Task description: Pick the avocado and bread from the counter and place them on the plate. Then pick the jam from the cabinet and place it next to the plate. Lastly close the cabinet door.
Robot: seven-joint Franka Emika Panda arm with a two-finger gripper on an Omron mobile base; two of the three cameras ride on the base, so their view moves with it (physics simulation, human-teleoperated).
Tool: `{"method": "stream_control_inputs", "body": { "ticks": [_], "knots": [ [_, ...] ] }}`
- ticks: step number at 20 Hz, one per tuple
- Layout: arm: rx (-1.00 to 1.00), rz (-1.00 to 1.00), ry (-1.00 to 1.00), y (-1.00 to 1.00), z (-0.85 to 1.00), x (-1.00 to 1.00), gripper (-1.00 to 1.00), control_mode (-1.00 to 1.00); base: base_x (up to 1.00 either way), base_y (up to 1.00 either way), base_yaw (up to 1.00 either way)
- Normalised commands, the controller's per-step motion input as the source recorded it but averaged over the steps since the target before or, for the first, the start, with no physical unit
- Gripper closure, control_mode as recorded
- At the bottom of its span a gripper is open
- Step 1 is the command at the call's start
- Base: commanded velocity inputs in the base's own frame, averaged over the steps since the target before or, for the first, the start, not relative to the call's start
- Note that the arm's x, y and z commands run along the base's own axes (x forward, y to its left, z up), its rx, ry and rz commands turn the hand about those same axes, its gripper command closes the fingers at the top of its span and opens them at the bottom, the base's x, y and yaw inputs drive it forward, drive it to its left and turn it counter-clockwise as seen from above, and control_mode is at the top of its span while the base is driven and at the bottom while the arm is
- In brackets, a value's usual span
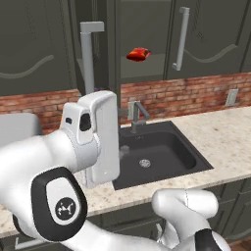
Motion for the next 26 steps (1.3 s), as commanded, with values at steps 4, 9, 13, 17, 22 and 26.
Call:
{"method": "stream_control_inputs", "body": {
  "ticks": [4, 9, 13, 17, 22, 26],
  "knots": [
    [0.0, 0.01, 0.1, 0.79, -0.15, 0.42, -1.0, -1.0, 0.0, 0.0, 0.0],
    [0.0, 0.01, 0.04, 0.4, -0.2, 0.63, -1.0, -1.0, 0.0, 0.0, 0.0],
    [0.0, 0.0, 0.0, 0.03, -0.34, 0.4, -1.0, -1.0, 0.0, 0.0, 0.0],
    [0.0, 0.0, -0.01, 0.07, -0.58, 0.31, -1.0, -1.0, 0.0, 0.0, 0.0],
    [0.0, 0.0, 0.0, 0.08, -0.48, 0.43, -1.0, -1.0, 0.0, 0.0, 0.0],
    [0.0, 0.0, 0.0, 0.16, -0.5, 0.55, -1.0, -1.0, 0.0, 0.0, 0.0]
  ]
}}
